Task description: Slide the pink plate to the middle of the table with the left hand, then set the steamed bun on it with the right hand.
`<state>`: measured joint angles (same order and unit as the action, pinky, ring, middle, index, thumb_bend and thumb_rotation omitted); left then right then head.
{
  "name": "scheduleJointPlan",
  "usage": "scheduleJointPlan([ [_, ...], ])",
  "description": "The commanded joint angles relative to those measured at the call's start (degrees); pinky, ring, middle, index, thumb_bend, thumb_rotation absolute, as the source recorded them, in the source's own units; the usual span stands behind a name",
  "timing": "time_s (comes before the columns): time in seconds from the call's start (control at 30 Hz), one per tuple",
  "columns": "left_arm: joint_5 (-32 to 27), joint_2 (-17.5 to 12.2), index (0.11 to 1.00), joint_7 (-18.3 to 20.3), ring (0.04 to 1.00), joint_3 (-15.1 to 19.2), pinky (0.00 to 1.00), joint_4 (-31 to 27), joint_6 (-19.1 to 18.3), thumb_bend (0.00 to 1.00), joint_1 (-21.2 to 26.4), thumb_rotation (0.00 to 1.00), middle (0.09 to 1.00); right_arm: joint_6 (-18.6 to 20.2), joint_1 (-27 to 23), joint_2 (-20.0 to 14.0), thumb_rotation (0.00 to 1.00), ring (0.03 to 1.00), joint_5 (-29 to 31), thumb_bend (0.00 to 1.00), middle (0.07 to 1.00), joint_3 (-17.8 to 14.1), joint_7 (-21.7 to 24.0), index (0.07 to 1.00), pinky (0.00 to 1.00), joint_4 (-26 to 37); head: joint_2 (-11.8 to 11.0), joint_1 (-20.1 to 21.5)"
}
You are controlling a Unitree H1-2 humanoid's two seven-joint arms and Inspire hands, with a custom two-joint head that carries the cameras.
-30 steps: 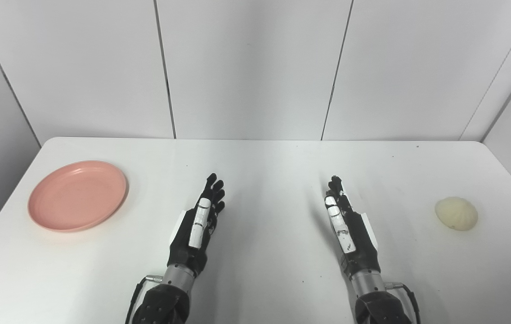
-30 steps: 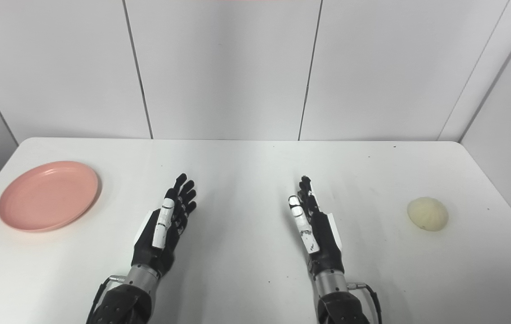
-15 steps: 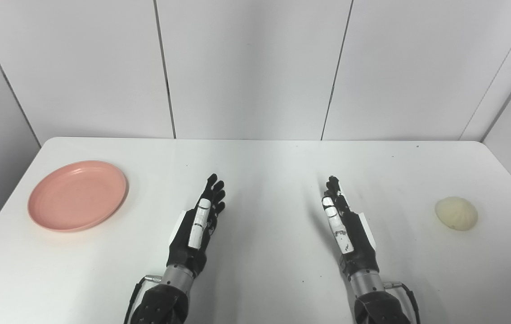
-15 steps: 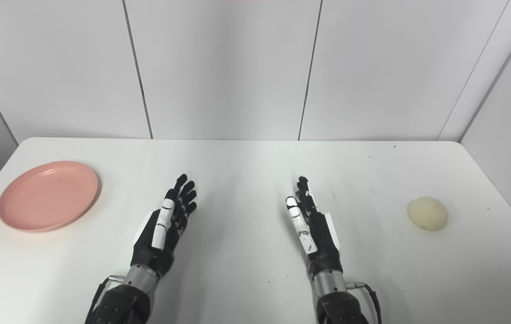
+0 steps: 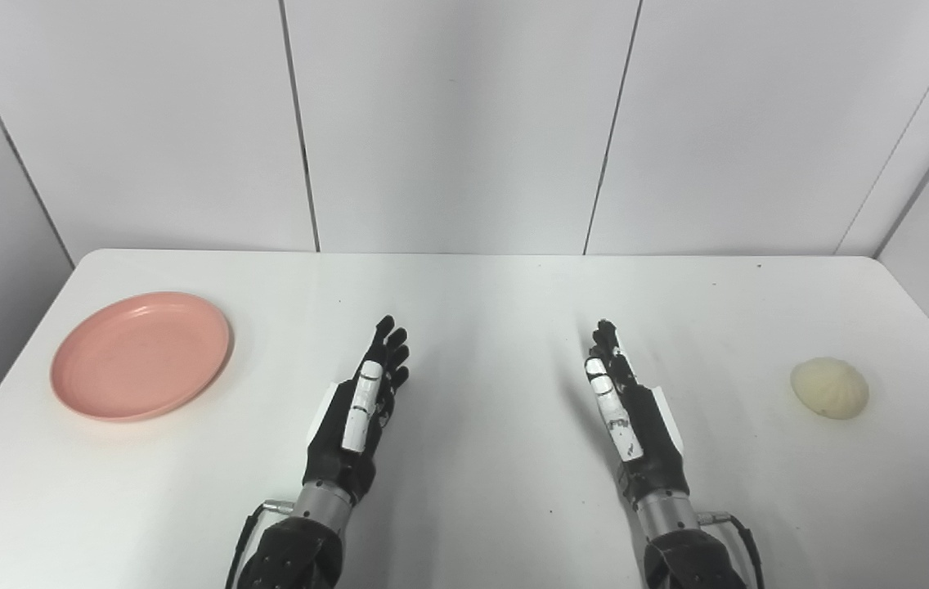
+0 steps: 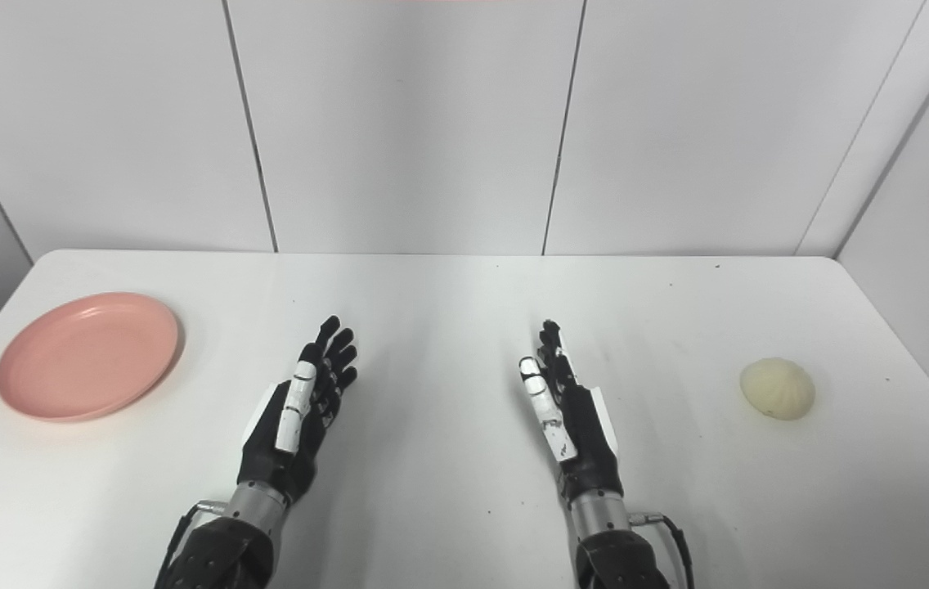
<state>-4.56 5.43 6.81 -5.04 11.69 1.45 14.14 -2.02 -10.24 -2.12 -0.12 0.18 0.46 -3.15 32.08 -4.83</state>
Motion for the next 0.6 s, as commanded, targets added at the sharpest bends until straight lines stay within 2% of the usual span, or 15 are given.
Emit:
scheduleJointPlan([
  [0.0,2.6,-0.1,1.000,-0.8,1.000,-1.2,1.00,2.4,1.4,0.66,-0.2,1.00,1.000,-2.3,-0.4,-0.9,0.89,1.000,1.1,0.57,0.999,-0.5,1.1,1.000,1.00,0.6,-1.8,-5.2],
  [0.03,3.5,-0.2,1.000,-0.8,1.000,-1.6,1.00,2.8,1.7,0.67,-0.1,1.00,1.000,-2.5,-0.4,-1.2,0.89,1.000,1.4,0.57,1.000,-0.6,1.3,1.000,1.00,0.5,-1.8,-5.2],
  [0.07,4.3,0.4,1.000,-1.9,1.000,-1.6,1.00,4.2,3.0,0.68,0.0,1.00,1.000,-3.1,-0.3,-1.6,0.89,1.000,2.6,0.57,1.000,-1.1,2.0,1.000,1.00,-0.1,-3.1,-8.6],
  [0.1,4.7,0.8,1.000,-2.6,1.000,-1.6,1.00,5.2,4.0,0.67,0.1,1.00,1.000,-3.5,-0.2,-1.9,0.90,1.000,3.4,0.54,1.000,-1.4,2.4,1.000,1.00,-0.5,-3.1,-8.6],
  [0.13,5.4,1.6,1.000,-3.9,1.000,-1.4,1.00,7.0,5.9,0.66,0.4,1.00,1.000,-4.3,-0.3,-2.4,0.90,1.000,4.8,0.53,1.000,-1.7,3.4,1.000,1.00,-1.4,-4.6,-11.8],
  [0.17,5.9,2.1,0.999,-4.8,1.000,-1.3,1.00,8.3,7.3,0.66,0.6,1.00,1.000,-4.9,-0.4,-2.7,0.91,1.000,5.8,0.52,1.000,-2.0,4.2,1.000,1.00,-2.1,-4.6,-11.8],
  [0.23,6.8,3.1,1.000,-6.1,1.000,-1.4,1.00,12.0,10.4,0.65,1.6,1.00,1.000,-6.3,-0.4,-3.5,0.93,1.000,7.2,0.49,1.000,-2.7,5.2,1.000,1.00,-3.5,-7.0,-16.2],
  [0.37,7.4,3.8,1.000,-7.2,1.000,-1.3,1.00,17.5,14.6,0.65,3.7,1.00,1.000,-5.8,0.0,-4.0,0.94,1.000,7.2,0.47,1.000,-3.4,5.0,1.000,1.00,-3.3,-8.6,-17.7],
  [0.57,6.8,3.6,1.000,-8.0,1.000,0.3,1.00,21.4,19.4,0.68,6.0,1.00,1.000,-3.7,0.5,-3.5,1.00,1.000,7.4,0.43,1.000,-3.6,4.8,1.000,1.00,-1.5,-9.6,-17.7],
])
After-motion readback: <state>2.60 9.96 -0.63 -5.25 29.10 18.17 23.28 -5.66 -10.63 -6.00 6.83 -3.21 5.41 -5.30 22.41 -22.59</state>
